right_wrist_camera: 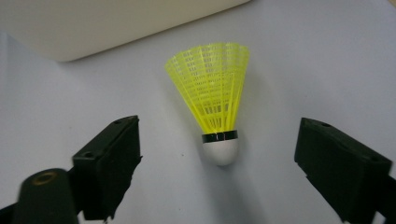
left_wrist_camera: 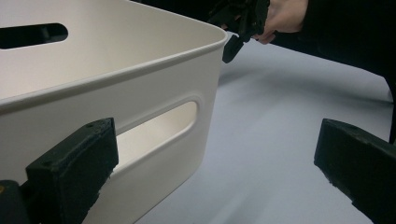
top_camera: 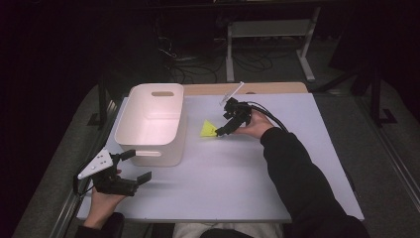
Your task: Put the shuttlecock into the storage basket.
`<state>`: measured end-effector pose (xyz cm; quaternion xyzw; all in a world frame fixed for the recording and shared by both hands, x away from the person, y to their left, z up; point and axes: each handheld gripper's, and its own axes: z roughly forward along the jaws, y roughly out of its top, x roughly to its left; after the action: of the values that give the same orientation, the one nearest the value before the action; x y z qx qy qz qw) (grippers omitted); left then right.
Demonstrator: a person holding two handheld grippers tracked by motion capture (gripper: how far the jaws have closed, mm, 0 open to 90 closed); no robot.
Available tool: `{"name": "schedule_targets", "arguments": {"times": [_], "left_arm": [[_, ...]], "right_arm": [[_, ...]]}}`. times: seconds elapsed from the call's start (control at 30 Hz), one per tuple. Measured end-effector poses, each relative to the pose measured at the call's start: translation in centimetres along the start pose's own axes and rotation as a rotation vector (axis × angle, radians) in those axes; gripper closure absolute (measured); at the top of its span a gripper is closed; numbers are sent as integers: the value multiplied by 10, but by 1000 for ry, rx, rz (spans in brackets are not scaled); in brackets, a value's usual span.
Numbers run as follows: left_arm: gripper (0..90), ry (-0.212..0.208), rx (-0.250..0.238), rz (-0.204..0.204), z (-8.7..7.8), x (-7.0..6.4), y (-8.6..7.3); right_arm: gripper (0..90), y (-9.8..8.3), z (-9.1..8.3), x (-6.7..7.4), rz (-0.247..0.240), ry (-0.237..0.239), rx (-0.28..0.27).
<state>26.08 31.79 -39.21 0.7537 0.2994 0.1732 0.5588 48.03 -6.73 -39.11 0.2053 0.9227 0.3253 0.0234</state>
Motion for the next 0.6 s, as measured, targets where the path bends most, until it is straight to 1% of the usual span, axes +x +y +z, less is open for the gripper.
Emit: {"name": "schedule_targets", "arguments": {"times": [0.07, 0.1, 0.17, 0.2, 0.23, 0.3, 0.33, 0.6], "left_arm": [[0, 0, 1, 0, 0, 0, 0], [0, 0, 0, 0, 0, 0, 0], [0, 0, 1, 0, 0, 0, 0], [0, 0, 1, 0, 0, 0, 0], [0, 0, 1, 0, 0, 0, 0], [0, 0, 1, 0, 0, 0, 0], [0, 0, 1, 0, 0, 0, 0], [0, -2, 1, 0, 0, 0, 0]], "right_arm": [[77, 2, 1, 0, -16, 7, 8], [10, 4, 2, 1, -21, 5, 15], [0, 6, 3, 1, -20, 4, 25], [0, 8, 4, 1, -32, 3, 31], [0, 11, 6, 2, -40, 11, 54], [0, 13, 9, 2, -46, 22, 66], [0, 14, 11, 2, -42, 30, 72], [0, 13, 23, -1, -30, 40, 99]]}}
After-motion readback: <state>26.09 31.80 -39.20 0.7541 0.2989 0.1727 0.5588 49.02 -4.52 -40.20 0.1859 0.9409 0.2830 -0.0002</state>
